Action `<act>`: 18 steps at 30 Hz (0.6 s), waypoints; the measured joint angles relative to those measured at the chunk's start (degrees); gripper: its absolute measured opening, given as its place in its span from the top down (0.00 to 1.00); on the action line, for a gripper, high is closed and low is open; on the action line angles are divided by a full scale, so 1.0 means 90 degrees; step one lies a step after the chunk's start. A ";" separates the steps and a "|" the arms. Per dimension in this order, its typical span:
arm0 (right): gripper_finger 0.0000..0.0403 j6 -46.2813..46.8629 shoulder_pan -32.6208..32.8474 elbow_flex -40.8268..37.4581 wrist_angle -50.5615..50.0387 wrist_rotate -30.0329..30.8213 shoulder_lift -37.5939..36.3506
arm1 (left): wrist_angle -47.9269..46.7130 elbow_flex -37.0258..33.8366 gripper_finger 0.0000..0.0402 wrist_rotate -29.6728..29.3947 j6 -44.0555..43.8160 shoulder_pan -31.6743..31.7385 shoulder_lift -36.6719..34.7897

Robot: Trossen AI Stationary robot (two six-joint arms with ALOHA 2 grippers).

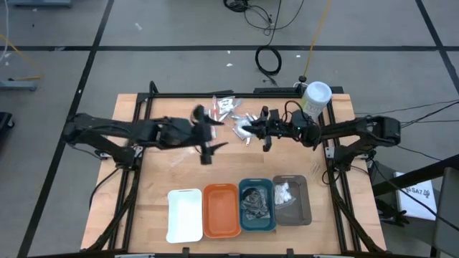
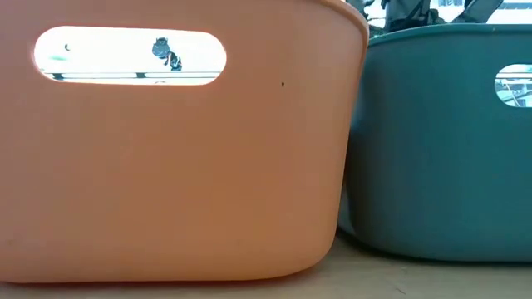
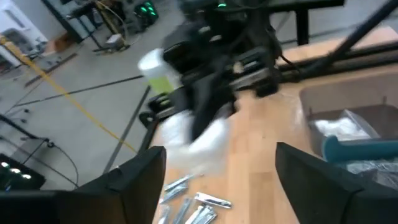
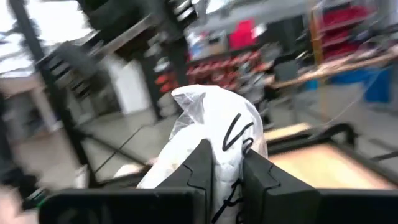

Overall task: Pick & Place Travel size toiletries
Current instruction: Put the white cotton pack into the black bin

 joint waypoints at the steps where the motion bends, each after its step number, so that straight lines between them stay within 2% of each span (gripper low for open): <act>1: 0.93 0.0035 0.0000 -0.0002 -0.0283 -0.0244 -0.0190 | 0.0033 -0.0115 0.23 -0.0047 -0.0040 0.0024 -0.0174; 6: 0.92 0.0599 0.0315 -0.0005 -0.1799 -0.1844 -0.1246 | 0.0326 -0.0998 0.21 -0.0444 -0.0290 0.0292 -0.0993; 9: 0.92 0.0878 0.0767 -0.0051 -0.3310 -0.2342 -0.1977 | 0.0873 -0.1808 0.22 -0.0699 -0.0375 0.0528 -0.1444; 11: 0.92 0.1029 0.1173 -0.0098 -0.4418 -0.2280 -0.2467 | 0.1408 -0.2310 0.24 -0.0815 -0.0471 0.0699 -0.1717; 14: 0.92 0.1439 0.1915 -0.0278 -0.5701 -0.1799 -0.3090 | 0.1927 -0.2929 0.26 -0.0844 -0.0632 0.0932 -0.2073; 16: 0.91 0.1797 0.2451 -0.0500 -0.6210 -0.1435 -0.3425 | 0.2202 -0.3189 0.27 -0.0847 -0.0718 0.1049 -0.2210; 18: 0.91 0.2201 0.3002 -0.0800 -0.6232 -0.1103 -0.3668 | 0.2319 -0.3335 0.28 -0.0843 -0.0808 0.1153 -0.2276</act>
